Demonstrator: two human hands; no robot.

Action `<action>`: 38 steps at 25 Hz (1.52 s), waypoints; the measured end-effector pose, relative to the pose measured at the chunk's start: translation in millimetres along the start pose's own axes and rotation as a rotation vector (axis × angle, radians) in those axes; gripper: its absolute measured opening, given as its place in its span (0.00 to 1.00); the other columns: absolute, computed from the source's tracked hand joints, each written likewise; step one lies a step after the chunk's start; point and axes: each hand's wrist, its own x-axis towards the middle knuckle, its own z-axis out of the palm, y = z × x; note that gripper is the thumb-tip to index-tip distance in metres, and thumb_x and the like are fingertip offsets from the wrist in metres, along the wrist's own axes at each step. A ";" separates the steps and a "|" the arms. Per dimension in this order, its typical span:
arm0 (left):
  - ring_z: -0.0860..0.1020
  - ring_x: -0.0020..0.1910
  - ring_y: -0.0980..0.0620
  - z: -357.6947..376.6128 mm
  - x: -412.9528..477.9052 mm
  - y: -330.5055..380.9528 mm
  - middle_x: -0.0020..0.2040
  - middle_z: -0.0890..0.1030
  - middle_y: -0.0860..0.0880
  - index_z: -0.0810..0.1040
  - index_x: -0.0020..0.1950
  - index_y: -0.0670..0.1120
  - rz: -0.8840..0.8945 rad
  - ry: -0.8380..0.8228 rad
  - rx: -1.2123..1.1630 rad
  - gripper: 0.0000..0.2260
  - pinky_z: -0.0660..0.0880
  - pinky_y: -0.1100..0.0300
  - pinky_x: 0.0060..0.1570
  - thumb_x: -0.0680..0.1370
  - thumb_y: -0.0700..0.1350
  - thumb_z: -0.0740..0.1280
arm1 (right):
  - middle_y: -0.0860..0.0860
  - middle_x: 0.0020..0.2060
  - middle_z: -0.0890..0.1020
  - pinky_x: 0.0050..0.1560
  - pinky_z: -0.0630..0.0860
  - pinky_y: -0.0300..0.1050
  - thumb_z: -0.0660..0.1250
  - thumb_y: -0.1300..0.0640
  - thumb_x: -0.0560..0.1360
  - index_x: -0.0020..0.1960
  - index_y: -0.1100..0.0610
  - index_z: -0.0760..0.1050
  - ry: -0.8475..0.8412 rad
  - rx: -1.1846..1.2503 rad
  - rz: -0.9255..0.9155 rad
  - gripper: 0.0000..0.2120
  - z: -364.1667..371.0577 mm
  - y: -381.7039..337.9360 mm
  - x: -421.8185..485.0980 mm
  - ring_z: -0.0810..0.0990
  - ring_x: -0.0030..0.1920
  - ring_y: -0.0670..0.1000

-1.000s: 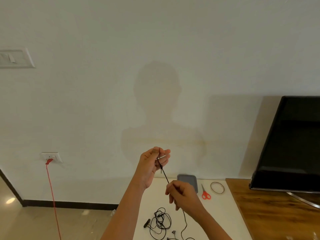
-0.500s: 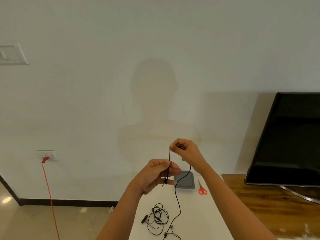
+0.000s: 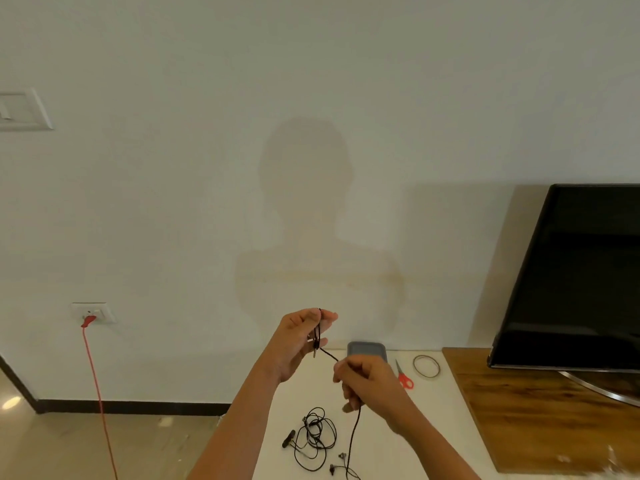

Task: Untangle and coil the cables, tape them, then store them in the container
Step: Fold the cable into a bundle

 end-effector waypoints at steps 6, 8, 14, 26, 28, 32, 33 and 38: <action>0.79 0.48 0.50 16.1 -12.0 -8.1 0.42 0.82 0.46 0.84 0.47 0.47 -0.030 -0.196 0.242 0.14 0.70 0.55 0.55 0.82 0.47 0.59 | 0.52 0.25 0.78 0.28 0.75 0.40 0.65 0.61 0.73 0.34 0.62 0.78 0.104 -0.160 -0.137 0.10 -36.9 -70.2 23.9 0.75 0.23 0.49; 0.79 0.60 0.47 20.3 -17.7 -11.9 0.52 0.84 0.42 0.81 0.51 0.40 -0.074 -0.215 0.112 0.15 0.71 0.56 0.63 0.83 0.44 0.56 | 0.53 0.26 0.74 0.27 0.72 0.38 0.65 0.59 0.74 0.35 0.60 0.78 0.148 -0.209 -0.186 0.10 -50.0 -80.7 43.1 0.71 0.26 0.48; 0.79 0.59 0.38 28.7 -21.6 -5.7 0.49 0.83 0.38 0.77 0.44 0.40 -0.056 -0.178 -0.272 0.12 0.74 0.40 0.61 0.79 0.45 0.59 | 0.46 0.26 0.73 0.25 0.63 0.38 0.65 0.53 0.77 0.42 0.57 0.80 0.024 -0.114 0.007 0.10 -48.7 -15.2 75.5 0.65 0.25 0.45; 0.77 0.51 0.46 0.4 -9.1 -20.0 0.45 0.82 0.48 0.82 0.47 0.43 -0.040 -0.184 0.094 0.13 0.74 0.60 0.52 0.79 0.51 0.64 | 0.48 0.24 0.76 0.26 0.70 0.35 0.62 0.55 0.78 0.32 0.54 0.74 0.011 -0.303 -0.146 0.16 -18.9 -27.3 6.7 0.71 0.22 0.43; 0.77 0.55 0.43 7.4 -16.4 -20.6 0.45 0.81 0.44 0.83 0.46 0.44 -0.070 -0.246 0.067 0.13 0.72 0.56 0.56 0.77 0.52 0.65 | 0.46 0.23 0.74 0.28 0.67 0.33 0.63 0.55 0.77 0.32 0.57 0.75 0.101 -0.371 -0.237 0.15 -32.6 -45.0 24.7 0.68 0.23 0.42; 0.79 0.59 0.41 21.7 -22.3 -13.7 0.52 0.83 0.39 0.82 0.48 0.40 -0.062 -0.276 -0.017 0.13 0.75 0.43 0.60 0.77 0.47 0.62 | 0.45 0.30 0.79 0.35 0.72 0.38 0.66 0.52 0.76 0.38 0.53 0.79 0.063 -0.248 -0.179 0.10 -46.6 -32.0 62.3 0.73 0.31 0.45; 0.80 0.58 0.40 22.8 -22.7 -10.2 0.52 0.83 0.38 0.82 0.47 0.40 -0.043 -0.271 -0.067 0.13 0.76 0.41 0.59 0.77 0.46 0.61 | 0.48 0.31 0.79 0.34 0.72 0.40 0.66 0.52 0.76 0.40 0.55 0.79 0.033 -0.140 -0.129 0.09 -45.5 -20.3 65.4 0.73 0.31 0.47; 0.79 0.60 0.40 13.5 -15.6 0.1 0.59 0.81 0.39 0.82 0.47 0.37 0.009 -0.142 -0.328 0.12 0.77 0.41 0.56 0.75 0.44 0.63 | 0.51 0.27 0.76 0.32 0.73 0.41 0.60 0.52 0.80 0.38 0.57 0.78 -0.035 0.083 0.031 0.16 -4.6 27.8 33.5 0.72 0.27 0.47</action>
